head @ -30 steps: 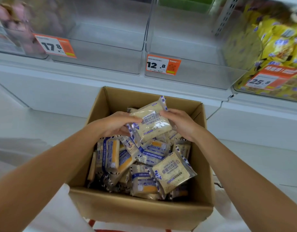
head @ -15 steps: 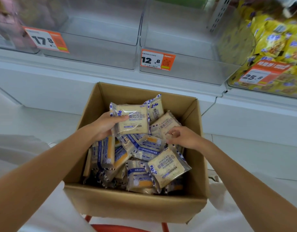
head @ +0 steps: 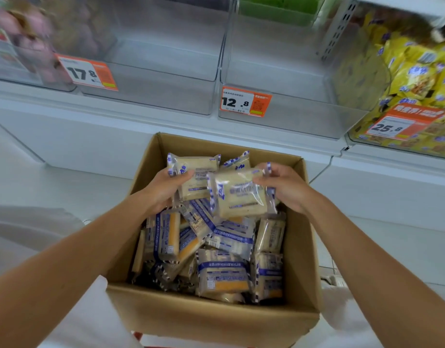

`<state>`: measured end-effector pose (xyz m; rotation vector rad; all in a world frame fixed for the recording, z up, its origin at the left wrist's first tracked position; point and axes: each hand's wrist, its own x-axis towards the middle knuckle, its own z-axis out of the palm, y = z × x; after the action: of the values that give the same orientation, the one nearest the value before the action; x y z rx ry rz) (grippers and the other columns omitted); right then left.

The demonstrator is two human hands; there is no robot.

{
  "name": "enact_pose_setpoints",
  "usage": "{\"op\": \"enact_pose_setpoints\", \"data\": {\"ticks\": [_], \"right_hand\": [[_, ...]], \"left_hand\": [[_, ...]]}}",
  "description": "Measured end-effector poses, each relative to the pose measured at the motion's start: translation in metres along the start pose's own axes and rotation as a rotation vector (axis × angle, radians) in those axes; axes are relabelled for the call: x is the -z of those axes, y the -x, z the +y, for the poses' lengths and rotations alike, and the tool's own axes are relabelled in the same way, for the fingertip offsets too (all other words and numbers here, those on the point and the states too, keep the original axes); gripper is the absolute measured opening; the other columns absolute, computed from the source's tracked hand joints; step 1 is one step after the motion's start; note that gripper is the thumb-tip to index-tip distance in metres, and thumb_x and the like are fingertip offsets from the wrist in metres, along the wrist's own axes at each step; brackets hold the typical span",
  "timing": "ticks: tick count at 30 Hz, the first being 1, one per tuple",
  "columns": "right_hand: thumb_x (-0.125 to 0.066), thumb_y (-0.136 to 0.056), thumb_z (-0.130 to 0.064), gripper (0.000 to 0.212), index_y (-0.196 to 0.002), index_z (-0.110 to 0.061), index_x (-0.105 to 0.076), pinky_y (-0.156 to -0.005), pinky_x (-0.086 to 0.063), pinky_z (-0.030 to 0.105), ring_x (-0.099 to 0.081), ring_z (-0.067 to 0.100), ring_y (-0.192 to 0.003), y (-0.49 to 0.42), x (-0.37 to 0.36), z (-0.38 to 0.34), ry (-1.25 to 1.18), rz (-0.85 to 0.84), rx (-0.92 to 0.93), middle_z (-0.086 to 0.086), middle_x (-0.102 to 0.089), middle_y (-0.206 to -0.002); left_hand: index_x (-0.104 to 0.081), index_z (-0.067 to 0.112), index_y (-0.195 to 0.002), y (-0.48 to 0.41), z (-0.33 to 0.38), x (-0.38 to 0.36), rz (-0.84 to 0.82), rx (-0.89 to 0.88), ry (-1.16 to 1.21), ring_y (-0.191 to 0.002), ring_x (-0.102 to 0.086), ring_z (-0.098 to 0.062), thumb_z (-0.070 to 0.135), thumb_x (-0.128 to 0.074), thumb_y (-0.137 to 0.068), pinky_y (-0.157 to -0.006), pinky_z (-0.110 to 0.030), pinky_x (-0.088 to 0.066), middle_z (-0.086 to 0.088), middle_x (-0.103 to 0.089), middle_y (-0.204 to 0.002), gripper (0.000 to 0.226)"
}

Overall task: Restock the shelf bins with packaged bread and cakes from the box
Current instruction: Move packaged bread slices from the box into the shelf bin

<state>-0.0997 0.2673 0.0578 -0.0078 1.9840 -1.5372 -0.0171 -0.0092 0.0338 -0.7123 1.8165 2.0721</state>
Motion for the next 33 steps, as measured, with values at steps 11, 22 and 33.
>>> {"op": "enact_pose_setpoints", "data": {"ticks": [11, 22, 33], "right_hand": [[-0.091, -0.061, -0.030, 0.099, -0.142, -0.016, -0.036, -0.096, -0.053, 0.047, -0.066, 0.025, -0.110, -0.026, -0.085, -0.065, -0.235, -0.104, -0.030, 0.010, -0.065, -0.125], [-0.090, -0.060, -0.007, 0.071, -0.124, 0.000, -0.059, -0.084, -0.059, 0.048, -0.073, 0.025, -0.092, -0.063, -0.150, -0.215, -0.219, -0.065, 0.210, 0.013, -0.074, -0.105], [-0.094, -0.045, -0.027, 0.085, -0.119, -0.007, -0.059, -0.081, -0.060, 0.045, -0.073, 0.024, -0.090, -0.271, -0.193, -0.288, -0.140, 0.169, 0.425, 0.010, -0.073, -0.105]], "left_hand": [[-0.064, 0.009, -0.123, 0.013, 0.052, 0.006, -0.091, -0.120, 0.020, -0.104, -0.070, -0.028, 0.033, -0.067, -0.090, -0.093, -0.043, -0.055, -0.014, -0.073, -0.113, 0.040], [-0.060, 0.018, -0.079, 0.010, 0.178, 0.095, 0.455, -0.596, -0.215, -0.057, -0.050, -0.005, 0.053, -0.060, -0.092, -0.058, -0.018, -0.041, 0.008, -0.054, -0.066, 0.037], [-0.071, 0.020, -0.113, -0.097, 0.231, 0.231, 1.046, -0.935, -0.701, -0.088, -0.052, -0.015, 0.032, -0.070, -0.089, -0.077, -0.023, -0.039, 0.002, -0.054, -0.100, 0.027]]}}
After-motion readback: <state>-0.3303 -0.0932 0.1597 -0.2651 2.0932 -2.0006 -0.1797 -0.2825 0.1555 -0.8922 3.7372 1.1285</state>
